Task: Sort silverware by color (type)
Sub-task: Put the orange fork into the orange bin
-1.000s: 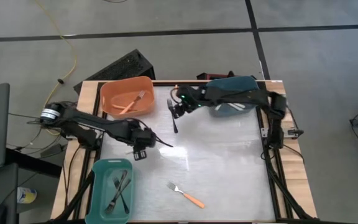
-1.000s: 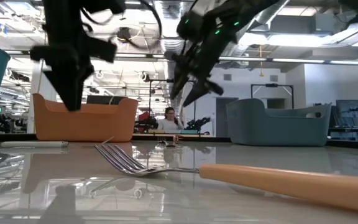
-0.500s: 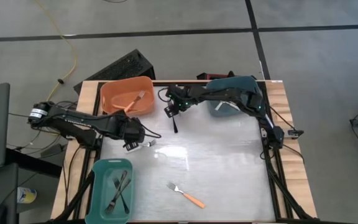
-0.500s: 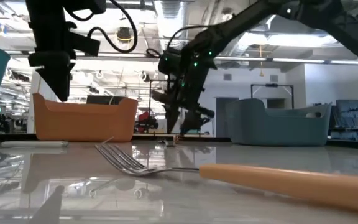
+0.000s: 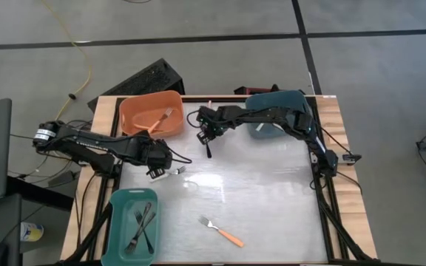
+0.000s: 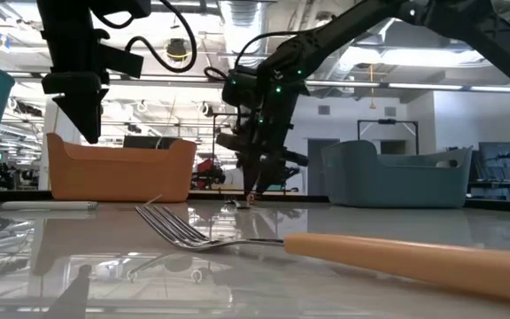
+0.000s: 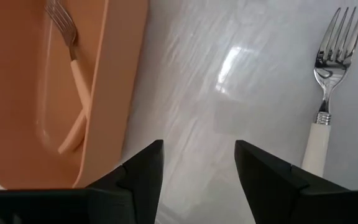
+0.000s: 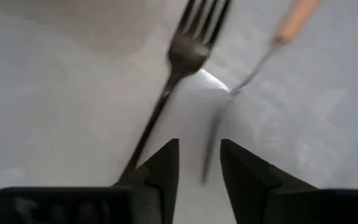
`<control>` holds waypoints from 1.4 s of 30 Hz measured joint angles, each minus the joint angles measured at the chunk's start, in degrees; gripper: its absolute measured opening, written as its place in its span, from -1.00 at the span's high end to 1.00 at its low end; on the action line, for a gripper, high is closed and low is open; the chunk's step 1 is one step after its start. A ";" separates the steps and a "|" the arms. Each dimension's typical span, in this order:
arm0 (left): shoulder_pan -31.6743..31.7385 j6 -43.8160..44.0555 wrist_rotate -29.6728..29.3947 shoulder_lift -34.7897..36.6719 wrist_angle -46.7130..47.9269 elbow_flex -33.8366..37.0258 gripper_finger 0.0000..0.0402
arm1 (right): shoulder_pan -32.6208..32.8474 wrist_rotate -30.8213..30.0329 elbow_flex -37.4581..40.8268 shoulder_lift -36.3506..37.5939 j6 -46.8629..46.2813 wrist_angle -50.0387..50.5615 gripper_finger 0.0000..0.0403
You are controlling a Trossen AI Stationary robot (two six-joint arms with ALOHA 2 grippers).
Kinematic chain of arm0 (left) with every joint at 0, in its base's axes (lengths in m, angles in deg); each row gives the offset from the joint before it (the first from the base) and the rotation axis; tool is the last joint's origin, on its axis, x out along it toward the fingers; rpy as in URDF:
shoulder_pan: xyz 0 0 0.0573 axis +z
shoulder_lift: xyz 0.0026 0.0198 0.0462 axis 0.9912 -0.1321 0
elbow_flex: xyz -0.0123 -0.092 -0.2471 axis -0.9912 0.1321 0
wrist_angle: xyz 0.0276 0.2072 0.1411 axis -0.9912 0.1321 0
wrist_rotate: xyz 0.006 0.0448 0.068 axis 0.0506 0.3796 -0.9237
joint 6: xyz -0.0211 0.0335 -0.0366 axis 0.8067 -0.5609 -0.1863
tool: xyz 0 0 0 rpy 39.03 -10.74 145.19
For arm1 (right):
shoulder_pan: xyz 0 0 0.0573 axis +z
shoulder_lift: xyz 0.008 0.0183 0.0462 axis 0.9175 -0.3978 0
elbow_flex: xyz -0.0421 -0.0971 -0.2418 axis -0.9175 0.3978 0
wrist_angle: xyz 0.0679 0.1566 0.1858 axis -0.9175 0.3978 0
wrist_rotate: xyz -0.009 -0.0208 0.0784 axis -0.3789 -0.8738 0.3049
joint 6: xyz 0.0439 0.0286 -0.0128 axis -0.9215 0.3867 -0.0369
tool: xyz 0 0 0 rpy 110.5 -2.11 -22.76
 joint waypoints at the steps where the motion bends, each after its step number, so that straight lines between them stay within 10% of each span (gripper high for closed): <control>1: 0.00 0.00 -0.01 0.00 -0.02 0.00 0.09 | 0.07 0.57 0.42 0.00 -0.02 -0.46 0.36; 11: 0.00 -0.04 0.29 0.00 -0.02 0.00 0.09 | 0.43 -1.10 1.87 0.14 4.26 -1.94 0.91; 24: 6.62 -3.69 3.37 12.70 -11.47 0.00 0.09 | 2.48 -7.97 1.86 12.05 10.18 4.38 0.91; 30: 15.87 0.48 16.86 21.83 -28.21 0.00 0.09 | 6.53 -11.88 1.82 18.94 20.07 -0.48 0.91; 36: 20.46 1.52 28.20 22.95 -38.82 -0.04 0.09 | 10.59 -4.71 1.82 22.97 28.32 -6.23 0.90; 42: 21.24 3.74 26.58 19.49 -42.33 -0.04 0.09 | 12.99 -1.64 1.80 24.57 28.76 -9.41 0.90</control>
